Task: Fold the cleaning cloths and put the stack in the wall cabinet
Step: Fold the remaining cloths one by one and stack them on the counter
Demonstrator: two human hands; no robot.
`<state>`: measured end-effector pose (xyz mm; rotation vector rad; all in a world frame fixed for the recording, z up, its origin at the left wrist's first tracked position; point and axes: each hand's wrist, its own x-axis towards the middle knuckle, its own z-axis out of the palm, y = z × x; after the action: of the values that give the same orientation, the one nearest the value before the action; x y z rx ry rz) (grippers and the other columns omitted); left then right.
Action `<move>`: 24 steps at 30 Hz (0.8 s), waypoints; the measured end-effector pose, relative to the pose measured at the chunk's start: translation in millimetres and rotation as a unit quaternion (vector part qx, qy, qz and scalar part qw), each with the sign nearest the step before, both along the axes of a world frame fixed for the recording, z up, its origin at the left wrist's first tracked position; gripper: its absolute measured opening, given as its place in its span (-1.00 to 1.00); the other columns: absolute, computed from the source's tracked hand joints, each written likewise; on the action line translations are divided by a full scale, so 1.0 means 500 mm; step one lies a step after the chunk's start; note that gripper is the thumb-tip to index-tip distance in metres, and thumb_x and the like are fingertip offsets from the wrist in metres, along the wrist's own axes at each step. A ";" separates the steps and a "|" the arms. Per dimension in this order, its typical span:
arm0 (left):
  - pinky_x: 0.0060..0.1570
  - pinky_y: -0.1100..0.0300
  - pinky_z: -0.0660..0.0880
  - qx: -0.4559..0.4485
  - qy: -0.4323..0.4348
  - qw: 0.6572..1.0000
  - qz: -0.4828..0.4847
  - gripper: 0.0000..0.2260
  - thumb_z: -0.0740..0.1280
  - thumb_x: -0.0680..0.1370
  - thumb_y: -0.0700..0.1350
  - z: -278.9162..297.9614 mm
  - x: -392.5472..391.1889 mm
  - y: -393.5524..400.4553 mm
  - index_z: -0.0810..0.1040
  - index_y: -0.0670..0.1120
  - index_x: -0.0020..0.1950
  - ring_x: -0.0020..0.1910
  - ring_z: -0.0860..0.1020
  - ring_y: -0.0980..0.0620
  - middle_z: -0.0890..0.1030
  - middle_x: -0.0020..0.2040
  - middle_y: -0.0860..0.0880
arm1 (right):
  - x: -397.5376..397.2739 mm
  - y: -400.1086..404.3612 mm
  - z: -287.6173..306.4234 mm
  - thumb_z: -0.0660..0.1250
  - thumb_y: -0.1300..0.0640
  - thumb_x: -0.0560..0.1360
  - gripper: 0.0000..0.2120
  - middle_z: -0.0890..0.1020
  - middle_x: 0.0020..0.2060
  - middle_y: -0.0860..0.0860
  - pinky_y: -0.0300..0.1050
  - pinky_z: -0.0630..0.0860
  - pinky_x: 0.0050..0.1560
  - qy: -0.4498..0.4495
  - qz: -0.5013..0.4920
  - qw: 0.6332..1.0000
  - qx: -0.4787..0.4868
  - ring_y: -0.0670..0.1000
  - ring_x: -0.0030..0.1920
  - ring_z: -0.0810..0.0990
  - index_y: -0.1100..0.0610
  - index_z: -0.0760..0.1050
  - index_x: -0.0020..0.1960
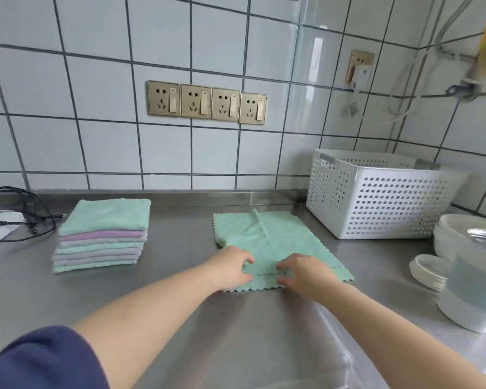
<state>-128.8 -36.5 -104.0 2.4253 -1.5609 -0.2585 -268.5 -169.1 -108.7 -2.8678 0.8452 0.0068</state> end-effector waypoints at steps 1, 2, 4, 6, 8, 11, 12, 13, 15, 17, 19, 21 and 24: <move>0.31 0.19 0.32 0.013 0.009 1.000 0.015 -0.57 0.30 0.53 0.00 -0.005 0.001 -0.005 0.39 -0.05 0.38 0.36 0.37 -0.03 0.39 0.39 -0.06 | 0.001 -0.002 -0.006 0.23 -0.07 0.53 -0.63 0.46 0.27 -0.03 -0.08 0.43 0.20 -0.008 -0.003 1.000 -0.010 0.05 0.27 0.45 -0.04 0.44 0.31; 0.32 0.18 0.32 0.016 0.012 0.999 0.029 -0.56 0.31 0.53 0.01 -0.010 0.003 -0.009 0.38 -0.06 0.39 0.37 0.36 -0.03 0.38 0.40 -0.06 | 0.004 -0.003 -0.010 0.22 -0.07 0.53 -0.65 0.47 0.25 -0.01 -0.06 0.46 0.17 -0.011 -0.002 1.000 -0.027 0.07 0.25 0.47 -0.03 0.45 0.29; 0.32 0.15 0.34 0.003 0.004 0.999 0.042 -0.57 0.33 0.52 0.01 -0.018 0.008 -0.015 0.41 -0.07 0.37 0.35 0.38 -0.04 0.41 0.38 -0.05 | 0.016 -0.004 -0.013 0.18 -0.06 0.55 -0.67 0.49 0.20 0.03 -0.04 0.49 0.09 -0.003 0.005 0.998 -0.070 0.11 0.19 0.50 0.02 0.47 0.25; 0.29 0.13 0.37 -0.007 -0.020 0.999 0.049 -0.61 0.33 0.52 0.00 -0.023 0.013 -0.019 0.46 -0.05 0.32 0.32 0.41 -0.04 0.46 0.34 -0.03 | 0.029 -0.003 -0.015 0.15 -0.04 0.57 -0.70 0.51 0.13 0.05 -0.07 0.46 -0.02 0.013 0.010 0.992 -0.123 0.15 0.13 0.53 0.06 0.49 0.21; 0.22 0.10 0.43 -0.008 -0.067 0.997 0.047 -0.67 0.30 0.53 0.01 -0.027 0.016 -0.019 0.49 -0.01 0.28 0.27 0.46 -0.06 0.51 0.28 -0.01 | 0.037 -0.001 -0.018 0.15 0.08 0.58 -0.77 0.54 0.07 0.07 -0.08 0.41 -0.15 0.022 0.027 0.984 -0.177 0.16 0.05 0.57 0.11 0.51 0.13; 0.01 0.04 0.50 0.011 -0.187 0.982 0.002 -0.76 0.18 0.58 -0.05 -0.033 0.017 -0.013 0.51 -0.08 0.18 0.09 0.53 -0.15 0.56 0.12 -0.08 | 0.038 0.002 -0.016 0.17 0.35 0.47 -0.77 0.52 -0.06 0.07 -0.07 0.34 -0.27 0.055 0.054 0.969 -0.234 0.16 -0.05 0.59 0.17 0.47 0.07; -0.08 0.03 0.50 0.015 -0.227 0.974 -0.023 -0.78 0.16 0.58 -0.10 -0.033 0.017 -0.011 0.51 -0.12 0.13 0.03 0.54 -0.17 0.56 0.06 -0.10 | 0.038 -0.002 -0.016 0.17 0.39 0.45 -0.75 0.49 -0.11 0.08 -0.07 0.33 -0.27 0.055 0.058 0.968 -0.239 0.15 -0.06 0.59 0.18 0.45 0.07; -0.17 0.04 0.46 0.016 -0.254 0.966 -0.038 -0.82 0.15 0.57 -0.15 -0.032 0.017 -0.009 0.50 -0.15 0.08 -0.02 0.54 -0.18 0.55 0.02 -0.11 | 0.037 -0.004 -0.015 0.18 0.42 0.43 -0.73 0.45 -0.14 0.07 -0.08 0.33 -0.27 0.051 0.060 0.967 -0.240 0.15 -0.06 0.59 0.18 0.45 0.06; -0.29 0.06 0.35 0.019 -0.275 0.961 -0.036 -0.86 0.15 0.51 -0.29 -0.029 0.022 -0.007 0.48 -0.16 -0.02 -0.07 0.54 -0.18 0.54 -0.04 -0.11 | 0.036 -0.014 -0.013 0.18 0.44 0.41 -0.71 0.38 -0.17 0.05 -0.08 0.32 -0.26 0.037 0.065 0.968 -0.241 0.15 -0.06 0.58 0.18 0.44 0.05; -0.30 0.08 0.30 0.028 -0.253 0.967 -0.004 -0.82 0.16 0.46 -0.35 -0.027 0.034 -0.010 0.47 -0.11 -0.11 -0.08 0.53 -0.17 0.54 -0.10 -0.11 | 0.036 -0.027 -0.015 0.17 0.43 0.41 -0.73 0.39 -0.16 0.06 -0.08 0.31 -0.26 0.021 0.069 0.970 -0.232 0.15 -0.07 0.56 0.18 0.46 0.02; -0.25 0.11 0.35 -0.007 -0.174 0.984 0.046 -0.81 0.16 0.48 -0.31 -0.025 0.053 -0.020 0.48 -0.06 -0.16 -0.04 0.55 -0.16 0.54 -0.14 -0.09 | 0.032 -0.038 -0.017 0.19 0.41 0.41 -0.77 0.44 -0.15 0.07 -0.08 0.29 -0.24 0.012 0.081 0.966 -0.245 0.13 -0.10 0.53 0.15 0.48 -0.05; -0.11 0.14 0.42 -0.080 -0.056 0.990 0.101 -0.76 0.15 0.54 -0.25 -0.021 0.068 -0.029 0.59 -0.05 -0.03 0.07 0.56 -0.12 0.60 0.02 -0.07 | 0.025 -0.047 -0.016 0.29 0.36 0.35 -0.80 0.47 -0.24 0.03 -0.11 0.24 -0.25 0.001 0.088 0.954 -0.286 0.09 -0.20 0.48 0.07 0.46 -0.22; -0.05 0.14 0.51 -0.190 0.104 0.962 0.164 -0.70 0.13 0.54 -0.27 0.010 0.094 -0.042 0.58 -0.04 0.11 -0.17 0.61 -0.09 0.58 0.16 -0.07 | 0.018 -0.073 0.009 0.23 0.32 0.40 -0.81 0.45 -0.27 0.00 -0.12 0.25 -0.28 0.009 0.001 0.961 -0.276 0.10 -0.22 0.51 0.04 0.37 -0.22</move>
<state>-82.0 -57.8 -99.0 2.2185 -0.9926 -0.1292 -259.6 -205.4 -104.3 -3.3850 0.9766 -0.2411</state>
